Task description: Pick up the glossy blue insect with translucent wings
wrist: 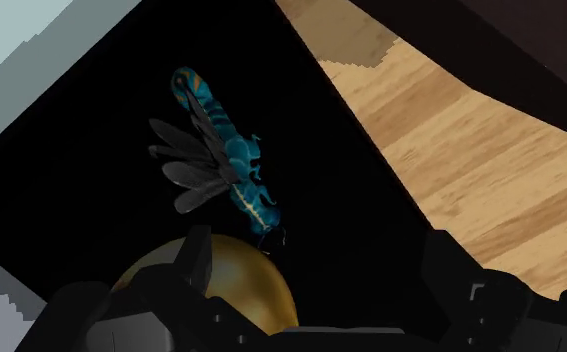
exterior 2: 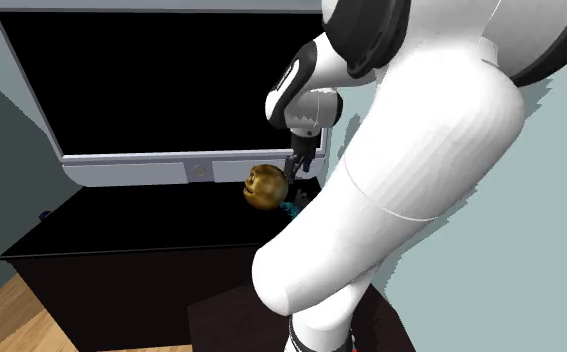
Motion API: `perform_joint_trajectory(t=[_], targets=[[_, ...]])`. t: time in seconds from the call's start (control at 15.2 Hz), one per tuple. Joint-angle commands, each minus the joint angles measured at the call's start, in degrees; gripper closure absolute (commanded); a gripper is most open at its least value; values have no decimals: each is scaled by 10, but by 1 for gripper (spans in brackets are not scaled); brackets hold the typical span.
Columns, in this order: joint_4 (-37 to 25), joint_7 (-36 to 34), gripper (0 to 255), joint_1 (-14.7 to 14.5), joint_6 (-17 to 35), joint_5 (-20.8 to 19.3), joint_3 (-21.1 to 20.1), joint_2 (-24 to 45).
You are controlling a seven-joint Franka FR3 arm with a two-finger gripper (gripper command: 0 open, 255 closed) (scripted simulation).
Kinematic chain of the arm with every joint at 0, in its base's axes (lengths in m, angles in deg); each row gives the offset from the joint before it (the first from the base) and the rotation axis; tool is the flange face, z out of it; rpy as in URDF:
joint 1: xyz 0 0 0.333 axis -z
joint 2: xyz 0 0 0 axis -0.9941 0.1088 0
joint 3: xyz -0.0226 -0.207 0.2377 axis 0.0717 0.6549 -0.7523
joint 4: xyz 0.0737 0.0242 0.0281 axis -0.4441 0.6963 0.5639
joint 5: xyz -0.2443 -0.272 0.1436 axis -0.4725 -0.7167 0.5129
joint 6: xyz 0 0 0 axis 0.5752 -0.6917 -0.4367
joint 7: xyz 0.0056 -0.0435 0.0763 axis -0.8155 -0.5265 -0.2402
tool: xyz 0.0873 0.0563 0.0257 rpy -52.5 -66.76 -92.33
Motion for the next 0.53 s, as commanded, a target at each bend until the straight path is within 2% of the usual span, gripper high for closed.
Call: perform_joint_trajectory(t=[0.0, 0.2, 0.33, 0.46], targets=[[-19, 68, 0, -29, 44, 29, 39, 59], [-47, 185, 0, -76, 94, 108, 90, 145], [-73, 282, 0, -104, 116, 190, 115, 211], [-104, 388, 0, -112, 126, 289, 118, 281]])
